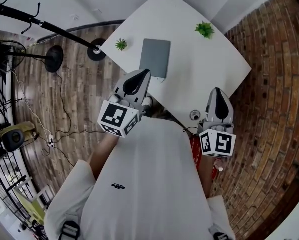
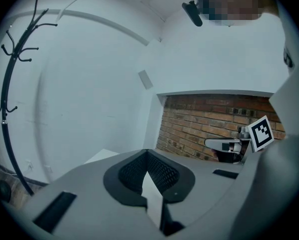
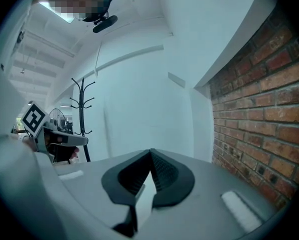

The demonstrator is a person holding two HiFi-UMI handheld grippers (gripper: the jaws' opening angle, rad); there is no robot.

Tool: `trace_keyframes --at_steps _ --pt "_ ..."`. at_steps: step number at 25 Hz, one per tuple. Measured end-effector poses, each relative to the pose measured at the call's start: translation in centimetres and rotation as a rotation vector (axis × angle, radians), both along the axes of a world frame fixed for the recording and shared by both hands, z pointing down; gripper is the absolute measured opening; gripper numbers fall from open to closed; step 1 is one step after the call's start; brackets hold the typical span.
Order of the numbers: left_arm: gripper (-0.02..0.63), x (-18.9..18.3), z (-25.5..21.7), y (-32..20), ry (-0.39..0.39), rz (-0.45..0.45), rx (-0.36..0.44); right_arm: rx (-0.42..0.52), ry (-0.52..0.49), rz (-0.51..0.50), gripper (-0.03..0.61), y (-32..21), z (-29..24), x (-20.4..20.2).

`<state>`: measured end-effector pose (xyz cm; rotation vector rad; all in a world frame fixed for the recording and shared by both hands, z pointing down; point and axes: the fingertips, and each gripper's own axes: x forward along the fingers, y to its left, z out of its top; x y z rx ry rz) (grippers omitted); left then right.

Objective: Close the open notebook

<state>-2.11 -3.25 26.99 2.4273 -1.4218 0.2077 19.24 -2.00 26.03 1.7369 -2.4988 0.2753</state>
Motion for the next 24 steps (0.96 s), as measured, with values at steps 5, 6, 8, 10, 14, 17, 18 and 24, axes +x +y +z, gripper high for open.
trace_keyframes --at_steps 5,6,8,10,14,17,18,24 --pt "0.005 0.2 -0.1 0.1 0.005 -0.003 0.002 -0.008 0.018 -0.006 0.005 0.0 0.2 -0.3" --pt "0.005 0.2 0.0 0.1 0.005 -0.002 0.001 -0.008 0.018 -0.006 0.005 -0.1 0.3 -0.3" --pt "0.005 0.2 0.1 0.2 0.004 -0.001 -0.002 -0.008 0.017 -0.008 0.005 0.0 0.3 -0.3" --pt "0.005 0.2 0.1 0.3 0.004 -0.002 -0.003 -0.006 0.019 -0.008 0.005 0.0 0.2 -0.3" --pt "0.005 0.4 0.0 0.5 0.005 -0.004 0.0 0.001 0.018 -0.015 0.005 0.2 0.0 -0.4" --pt "0.005 0.3 -0.1 0.7 0.006 -0.004 0.0 0.001 0.026 -0.022 0.005 0.3 0.0 -0.6" --pt "0.005 0.2 -0.1 0.7 0.005 -0.004 0.0 0.0 0.025 -0.02 0.005 0.3 -0.1 -0.7" --pt "0.005 0.4 0.0 1.0 0.001 -0.003 -0.002 0.001 0.024 -0.022 0.005 0.6 0.0 -0.6"
